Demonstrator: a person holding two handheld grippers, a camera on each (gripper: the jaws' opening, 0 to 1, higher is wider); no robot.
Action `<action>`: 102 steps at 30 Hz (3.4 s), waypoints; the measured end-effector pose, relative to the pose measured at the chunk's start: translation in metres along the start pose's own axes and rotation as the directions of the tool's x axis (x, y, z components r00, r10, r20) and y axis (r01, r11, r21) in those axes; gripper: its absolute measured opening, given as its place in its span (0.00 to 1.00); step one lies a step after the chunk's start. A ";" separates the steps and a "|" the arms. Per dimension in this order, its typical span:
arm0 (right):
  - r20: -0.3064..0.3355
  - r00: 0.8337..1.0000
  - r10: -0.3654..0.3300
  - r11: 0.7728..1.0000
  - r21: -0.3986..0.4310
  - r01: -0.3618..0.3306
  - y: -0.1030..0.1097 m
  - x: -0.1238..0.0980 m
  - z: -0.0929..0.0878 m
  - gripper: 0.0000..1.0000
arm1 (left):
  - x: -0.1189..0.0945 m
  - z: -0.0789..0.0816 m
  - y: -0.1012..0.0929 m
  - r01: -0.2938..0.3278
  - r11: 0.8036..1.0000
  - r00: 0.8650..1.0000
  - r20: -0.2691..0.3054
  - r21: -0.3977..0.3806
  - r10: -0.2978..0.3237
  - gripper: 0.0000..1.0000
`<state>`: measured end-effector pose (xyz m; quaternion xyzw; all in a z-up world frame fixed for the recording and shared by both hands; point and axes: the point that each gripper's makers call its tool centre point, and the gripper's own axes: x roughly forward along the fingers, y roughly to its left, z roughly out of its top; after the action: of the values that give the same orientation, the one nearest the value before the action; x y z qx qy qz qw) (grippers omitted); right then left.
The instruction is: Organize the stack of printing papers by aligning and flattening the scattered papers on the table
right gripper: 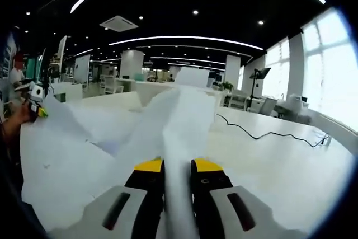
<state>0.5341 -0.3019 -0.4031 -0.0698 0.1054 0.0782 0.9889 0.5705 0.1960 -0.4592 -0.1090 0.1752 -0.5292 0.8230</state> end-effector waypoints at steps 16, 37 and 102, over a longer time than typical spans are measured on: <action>0.049 0.991 0.128 0.986 -0.110 -0.122 0.031 0.004 0.028 0.15 | 0.000 0.000 -0.001 0.002 1.000 1.000 0.000 -0.001 -0.002 0.07; 0.054 0.886 0.461 0.833 -0.372 -0.411 0.096 0.025 0.055 0.14 | 0.000 0.001 -0.003 0.009 1.000 1.000 0.005 -0.006 -0.009 0.07; -0.281 0.498 0.820 0.135 -0.751 -0.646 0.295 0.074 0.039 0.13 | -0.003 0.010 -0.018 0.120 0.993 0.991 0.053 0.005 -0.120 0.16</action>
<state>0.5638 0.0030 -0.4171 -0.4253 -0.0195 0.5970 0.6799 0.5579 0.1909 -0.4432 -0.1326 0.1459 -0.5747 0.7942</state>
